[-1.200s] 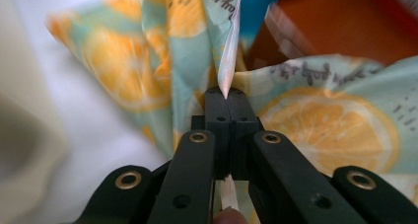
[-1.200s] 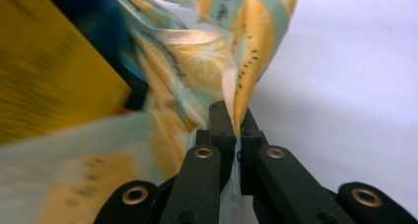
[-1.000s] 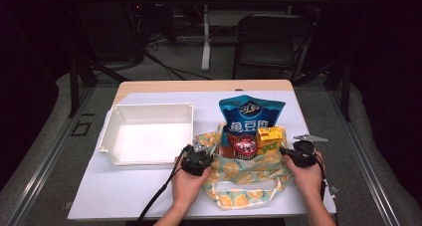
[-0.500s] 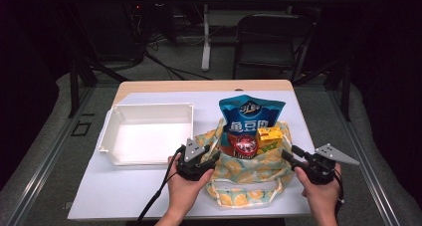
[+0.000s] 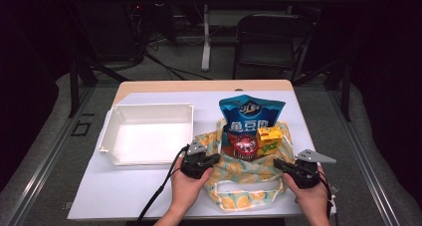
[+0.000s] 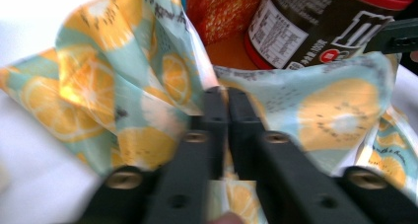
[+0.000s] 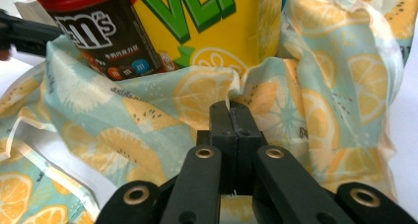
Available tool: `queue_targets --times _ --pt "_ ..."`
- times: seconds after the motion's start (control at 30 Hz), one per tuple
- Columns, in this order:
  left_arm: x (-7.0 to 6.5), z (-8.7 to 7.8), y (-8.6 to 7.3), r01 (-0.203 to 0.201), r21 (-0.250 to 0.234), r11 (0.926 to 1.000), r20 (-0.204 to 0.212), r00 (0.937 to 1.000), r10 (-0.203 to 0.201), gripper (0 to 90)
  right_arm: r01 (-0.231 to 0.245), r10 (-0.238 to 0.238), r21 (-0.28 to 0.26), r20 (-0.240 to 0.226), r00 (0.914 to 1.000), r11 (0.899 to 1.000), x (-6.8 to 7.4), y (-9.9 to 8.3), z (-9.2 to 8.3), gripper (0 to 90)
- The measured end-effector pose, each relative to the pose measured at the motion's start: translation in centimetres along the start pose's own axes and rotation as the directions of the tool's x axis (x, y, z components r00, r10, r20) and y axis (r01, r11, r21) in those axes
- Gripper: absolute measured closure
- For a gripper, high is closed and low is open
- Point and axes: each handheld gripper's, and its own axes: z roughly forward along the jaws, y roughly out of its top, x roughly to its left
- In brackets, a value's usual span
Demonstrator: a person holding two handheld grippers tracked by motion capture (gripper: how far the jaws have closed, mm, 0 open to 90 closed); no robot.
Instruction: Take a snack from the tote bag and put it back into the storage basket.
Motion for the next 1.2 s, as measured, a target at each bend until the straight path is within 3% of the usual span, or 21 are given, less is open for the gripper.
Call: queue_targets --times 0.1,0.27,0.33,0.47,0.53,0.57,0.67,0.73,0.77,0.83,0.9,0.97,1.07,1.13,1.2 --pt "0.3 -0.1 -0.1 -0.004 0.028 0.9996 0.006 1.0 0.004 90.0 0.01 -0.011 0.025 0.02 0.9997 1.0 0.3 0.0 0.1 90.0" --pt "1.0 0.2 -1.5 0.006 0.068 0.9977 -0.022 0.9997 -0.005 90.0 -0.029 0.027 0.092 0.033 0.9991 0.995 0.2 -0.8 0.6 90.0" --pt "1.3 0.7 -2.0 0.018 0.092 0.9956 -0.039 0.9991 -0.014 90.0 -0.031 0.026 0.146 0.039 0.9989 0.989 0.0 -1.1 0.9 90.0" --pt "1.6 1.8 -2.5 0.046 0.131 0.9904 -0.051 0.9979 -0.04 90.0 -0.046 0.036 0.198 0.058 0.9977 0.979 -0.4 -1.7 1.7 90.0" --pt "1.6 2.1 -2.2 0.063 0.148 0.9869 -0.044 0.9974 -0.057 90.0 -0.078 0.064 0.214 0.071 0.9954 0.974 -0.9 -1.8 1.7 90.0" --pt "1.6 2.3 -2.1 0.068 0.148 0.9867 -0.044 0.9971 -0.062 90.0 -0.112 0.099 0.206 0.07 0.9926 0.972 -1.2 -1.8 1.6 90.0" --pt "1.4 2.3 -2.2 0.043 0.136 0.9897 -0.048 0.9982 -0.037 89.5 -0.138 0.127 0.21 0.066 0.9897 0.968 -1.7 -1.9 1.3 90.0" --pt "1.4 2.0 -2.3 0.022 0.122 0.9923 -0.041 0.999 -0.017 87.7 -0.121 0.118 0.15 0.031 0.9926 0.981 -1.5 -2.2 1.2 82.7" --pt "1.4 1.8 -2.3 0.022 0.113 0.9934 -0.037 0.9992 -0.018 86.0 -0.107 0.104 0.139 0.028 0.9942 0.985 -1.5 -2.1 0.6 77.6" --pt "1.3 1.4 -2.3 0.011 0.086 0.9962 -0.027 0.9996 -0.008 84.4 -0.108 0.108 0.069 0.008 0.9941 0.992 -1.4 -1.9 -0.6 73.5" --pt "1.2 1.4 -2.2 -0.001 0.091 0.9958 -0.024 0.9997 0.003 84.2 -0.088 0.088 -0.013 0.014 0.996 0.996 -0.9 -1.5 -1.9 71.8" --pt "1.2 1.5 -2.3 -0.004 0.094 0.9956 -0.026 0.9997 0.006 84.2 -0.064 0.067 -0.079 0.032 0.9972 0.995 -0.5 -0.8 -2.6 70.8" --pt "1.1 1.7 -2.4 -0.016 0.104 0.9945 -0.034 0.9992 0.02 84.1 -0.046 0.055 -0.121 0.077 0.9955 0.992 -0.2 0.2 -2.3 68.6" --pt "1.0 1.7 -2.4 -0.019 0.095 0.9953 -0.044 0.9988 0.023 84.1 -0.07 0.083 -0.156 0.079 0.9934 0.985 -0.3 0.6 -1.9 67.4" --pt "1.0 1.7 -2.4 -0.02 0.096 0.9951 -0.042 0.9988 0.024 84.1 -0.077 0.089 -0.137 0.082 0.9926 0.988 -0.2 0.8 -1.2 66.5"
